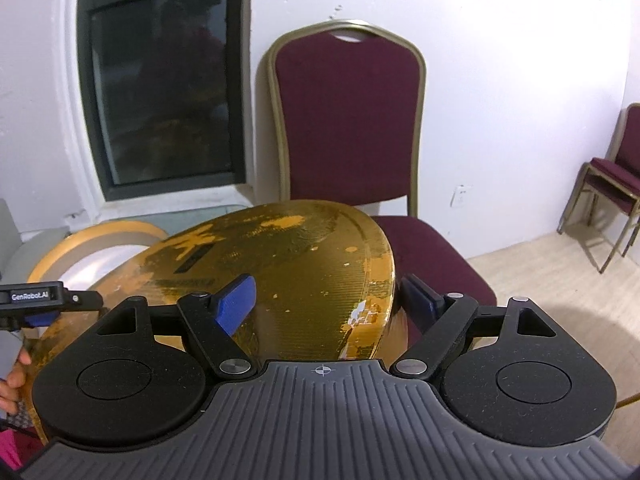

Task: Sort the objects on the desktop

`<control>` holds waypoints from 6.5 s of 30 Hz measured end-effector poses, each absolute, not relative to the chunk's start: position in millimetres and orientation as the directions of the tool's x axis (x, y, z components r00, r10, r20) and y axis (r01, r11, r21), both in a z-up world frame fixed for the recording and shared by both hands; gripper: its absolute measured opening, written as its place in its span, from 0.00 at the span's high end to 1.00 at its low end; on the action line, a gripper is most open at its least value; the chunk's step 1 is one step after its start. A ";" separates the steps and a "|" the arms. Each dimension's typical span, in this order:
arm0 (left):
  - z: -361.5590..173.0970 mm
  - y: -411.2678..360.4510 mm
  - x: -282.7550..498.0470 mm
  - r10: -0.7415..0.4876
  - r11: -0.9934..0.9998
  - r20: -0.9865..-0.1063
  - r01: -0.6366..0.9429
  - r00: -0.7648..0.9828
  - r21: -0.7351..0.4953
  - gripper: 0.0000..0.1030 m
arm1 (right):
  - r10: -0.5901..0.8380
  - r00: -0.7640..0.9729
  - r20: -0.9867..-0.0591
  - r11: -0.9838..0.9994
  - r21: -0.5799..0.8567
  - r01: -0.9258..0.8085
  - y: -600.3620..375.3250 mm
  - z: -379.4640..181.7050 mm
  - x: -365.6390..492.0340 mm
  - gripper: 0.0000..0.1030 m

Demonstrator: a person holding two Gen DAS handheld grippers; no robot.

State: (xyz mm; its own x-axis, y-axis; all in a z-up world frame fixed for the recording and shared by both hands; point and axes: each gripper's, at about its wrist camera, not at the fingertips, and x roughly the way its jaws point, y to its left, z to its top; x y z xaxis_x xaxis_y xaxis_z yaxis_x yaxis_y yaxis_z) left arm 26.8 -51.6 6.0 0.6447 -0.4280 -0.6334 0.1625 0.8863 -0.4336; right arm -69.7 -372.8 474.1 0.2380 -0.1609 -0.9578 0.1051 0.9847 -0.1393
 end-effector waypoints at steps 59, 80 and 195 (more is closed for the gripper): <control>-19.0 65.7 81.5 0.279 0.917 -0.528 -0.386 0.802 -0.102 0.03 | 0.346 0.208 -0.915 0.936 0.352 -0.008 -233.3 164.0 36.4 0.19; -36.6 65.5 93.1 0.285 0.920 -0.546 -0.385 0.788 -0.076 0.03 | 0.343 0.159 -0.926 0.936 0.350 0.021 -232.0 141.5 34.5 0.19; -25.4 100.6 102.0 0.503 0.862 -0.706 -0.352 0.498 0.366 0.00 | 0.101 -0.038 -0.994 0.986 0.105 -0.129 -217.0 172.5 30.7 0.80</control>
State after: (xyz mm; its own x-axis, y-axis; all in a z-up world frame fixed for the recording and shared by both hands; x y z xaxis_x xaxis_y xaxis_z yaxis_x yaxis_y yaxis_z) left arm 102.0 100.6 -25.4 0.4978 0.5033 -0.7063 -0.3520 0.8616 0.3658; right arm 30.7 -217.0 172.5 -0.0377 0.1012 -0.9942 -0.1288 0.9861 0.1052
